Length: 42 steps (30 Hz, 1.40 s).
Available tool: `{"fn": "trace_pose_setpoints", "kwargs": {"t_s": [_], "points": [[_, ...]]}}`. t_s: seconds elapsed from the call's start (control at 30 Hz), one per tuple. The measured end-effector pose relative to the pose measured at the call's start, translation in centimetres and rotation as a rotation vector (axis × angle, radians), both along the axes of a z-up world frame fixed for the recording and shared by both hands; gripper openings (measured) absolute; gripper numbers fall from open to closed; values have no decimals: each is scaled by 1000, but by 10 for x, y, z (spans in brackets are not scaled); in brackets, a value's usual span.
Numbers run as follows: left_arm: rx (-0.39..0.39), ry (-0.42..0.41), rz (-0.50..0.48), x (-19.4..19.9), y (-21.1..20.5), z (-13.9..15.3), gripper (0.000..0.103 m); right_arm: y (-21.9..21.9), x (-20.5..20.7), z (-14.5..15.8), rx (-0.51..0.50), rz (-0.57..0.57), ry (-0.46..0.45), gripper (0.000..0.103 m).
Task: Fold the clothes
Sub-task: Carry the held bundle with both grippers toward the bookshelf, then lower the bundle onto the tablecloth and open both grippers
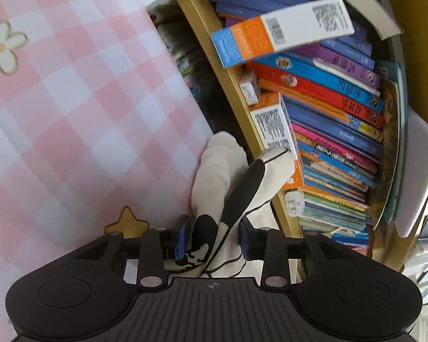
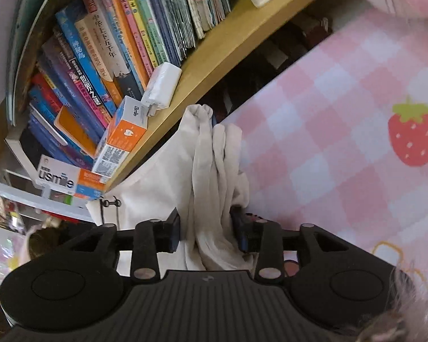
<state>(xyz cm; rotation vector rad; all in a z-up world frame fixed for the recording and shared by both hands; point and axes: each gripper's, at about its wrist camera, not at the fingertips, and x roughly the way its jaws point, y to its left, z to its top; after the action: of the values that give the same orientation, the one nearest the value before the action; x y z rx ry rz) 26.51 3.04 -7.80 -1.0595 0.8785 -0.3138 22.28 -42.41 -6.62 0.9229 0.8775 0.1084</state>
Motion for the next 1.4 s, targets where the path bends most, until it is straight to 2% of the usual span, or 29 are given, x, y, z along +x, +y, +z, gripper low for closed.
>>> {"fn": "trace_pose_setpoints", "kwargs": {"t_s": [0.13,0.37,0.7,0.77,0.83,0.97,1.1,1.4], "points": [[39,-21,26,-9,4,12,35,-1,-10,10,-69,16,-2,42],[153,-55,14,-41,4,37,35,3,-40,36,-194,21,-34,43],[361,-112,-58,-105,-35,67,36,30,-101,71,-445,57,-97,47],[399,-118,-65,-118,-44,72,44,34,-114,73,-472,55,-97,49],[447,-131,-69,-130,-54,78,47,38,-126,74,-499,53,-97,54],[513,-160,-116,-148,-73,90,47,45,-146,75,-554,57,-91,56],[598,-187,-156,-161,-89,99,48,46,-161,76,-556,64,-91,60],[679,-219,-181,-184,-104,105,49,56,-186,80,-622,84,-88,63]]}}
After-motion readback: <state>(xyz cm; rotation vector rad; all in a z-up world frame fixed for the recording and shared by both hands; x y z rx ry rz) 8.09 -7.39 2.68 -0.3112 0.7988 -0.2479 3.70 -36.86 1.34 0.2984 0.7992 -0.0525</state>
